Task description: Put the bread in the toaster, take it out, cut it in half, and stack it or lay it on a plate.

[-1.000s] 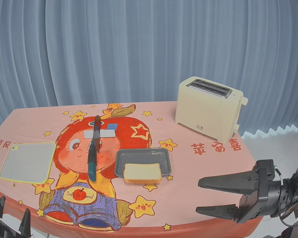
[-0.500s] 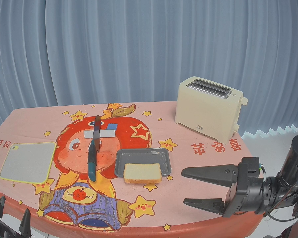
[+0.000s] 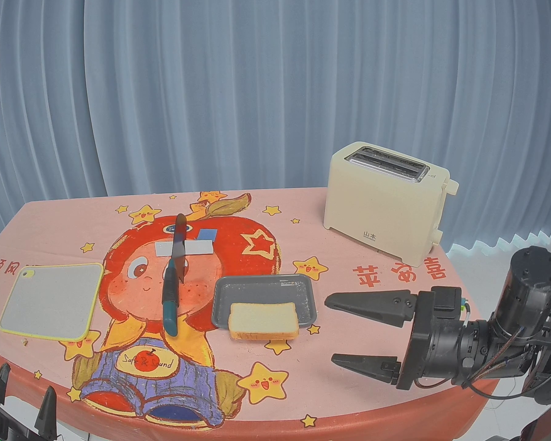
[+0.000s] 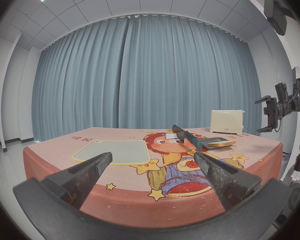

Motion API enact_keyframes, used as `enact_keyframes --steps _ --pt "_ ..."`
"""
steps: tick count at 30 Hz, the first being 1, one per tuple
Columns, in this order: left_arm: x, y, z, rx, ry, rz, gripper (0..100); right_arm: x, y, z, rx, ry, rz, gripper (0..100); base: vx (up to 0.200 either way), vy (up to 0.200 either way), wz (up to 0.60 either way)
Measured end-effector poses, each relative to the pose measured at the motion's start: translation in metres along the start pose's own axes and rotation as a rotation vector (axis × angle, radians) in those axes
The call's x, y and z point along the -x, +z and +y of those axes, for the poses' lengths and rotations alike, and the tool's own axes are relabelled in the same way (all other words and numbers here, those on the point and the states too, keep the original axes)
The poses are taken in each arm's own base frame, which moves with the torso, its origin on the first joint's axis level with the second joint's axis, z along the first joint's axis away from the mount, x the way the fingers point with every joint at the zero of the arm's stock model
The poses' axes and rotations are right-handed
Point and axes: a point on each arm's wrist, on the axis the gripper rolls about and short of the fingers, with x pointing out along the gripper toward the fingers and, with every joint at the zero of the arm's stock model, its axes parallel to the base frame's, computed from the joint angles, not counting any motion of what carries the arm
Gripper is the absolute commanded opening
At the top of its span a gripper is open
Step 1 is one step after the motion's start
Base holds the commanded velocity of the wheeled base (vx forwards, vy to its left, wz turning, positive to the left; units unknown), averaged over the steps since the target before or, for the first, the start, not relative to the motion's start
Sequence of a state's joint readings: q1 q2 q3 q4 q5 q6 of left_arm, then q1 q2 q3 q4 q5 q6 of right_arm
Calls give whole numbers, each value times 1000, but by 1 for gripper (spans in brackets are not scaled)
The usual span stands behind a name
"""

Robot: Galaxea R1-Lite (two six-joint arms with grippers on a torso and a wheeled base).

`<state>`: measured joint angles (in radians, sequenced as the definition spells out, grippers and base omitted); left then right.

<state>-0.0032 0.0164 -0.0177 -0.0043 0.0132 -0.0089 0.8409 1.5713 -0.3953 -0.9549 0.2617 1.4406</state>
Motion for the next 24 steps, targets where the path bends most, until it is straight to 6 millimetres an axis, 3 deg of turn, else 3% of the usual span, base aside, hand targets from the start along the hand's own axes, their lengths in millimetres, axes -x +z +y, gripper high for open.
enact_keyframes --steps 24 --pt "0 0 0 0 0 0 100 -23 5 -14 -85 -10 -1 100 0 0 0"
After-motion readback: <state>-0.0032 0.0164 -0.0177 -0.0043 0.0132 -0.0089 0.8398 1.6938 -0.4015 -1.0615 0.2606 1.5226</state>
